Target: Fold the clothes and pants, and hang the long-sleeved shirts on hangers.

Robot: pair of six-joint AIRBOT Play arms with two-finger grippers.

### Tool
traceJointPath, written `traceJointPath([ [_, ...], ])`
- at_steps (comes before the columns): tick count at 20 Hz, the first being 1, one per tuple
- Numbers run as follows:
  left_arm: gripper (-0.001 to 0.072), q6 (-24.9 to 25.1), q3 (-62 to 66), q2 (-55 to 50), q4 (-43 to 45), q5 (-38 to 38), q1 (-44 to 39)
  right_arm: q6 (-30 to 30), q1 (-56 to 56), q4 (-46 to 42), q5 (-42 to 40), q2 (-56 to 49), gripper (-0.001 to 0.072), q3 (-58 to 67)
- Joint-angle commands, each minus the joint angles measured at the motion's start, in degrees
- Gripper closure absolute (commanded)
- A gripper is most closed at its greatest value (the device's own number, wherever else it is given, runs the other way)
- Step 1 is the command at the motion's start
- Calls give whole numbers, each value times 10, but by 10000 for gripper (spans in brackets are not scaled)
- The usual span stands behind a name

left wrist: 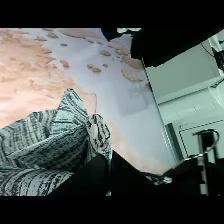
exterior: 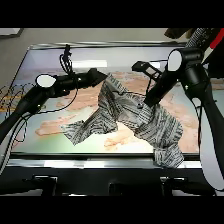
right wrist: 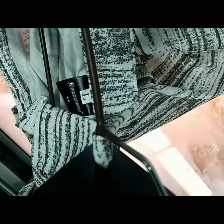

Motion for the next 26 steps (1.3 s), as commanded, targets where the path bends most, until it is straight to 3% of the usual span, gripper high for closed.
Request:
traceJointPath([
  [1,691,0,28,9,0,-16,-14,-1,1,15,-42,-22,688,0],
  [8,692,-45,27,60,18,-52,-76,-2,0,21,-125,-27,688,2],
  [12,692,-179,5,74,232,-91,-120,-21,0,-1,-125,2,687,9],
  [20,691,-161,-49,90,243,-108,-168,-44,0,-21,-125,92,687,10],
  [26,689,-163,-55,90,308,-103,-176,-61,0,-5,-89,142,687,10],
])
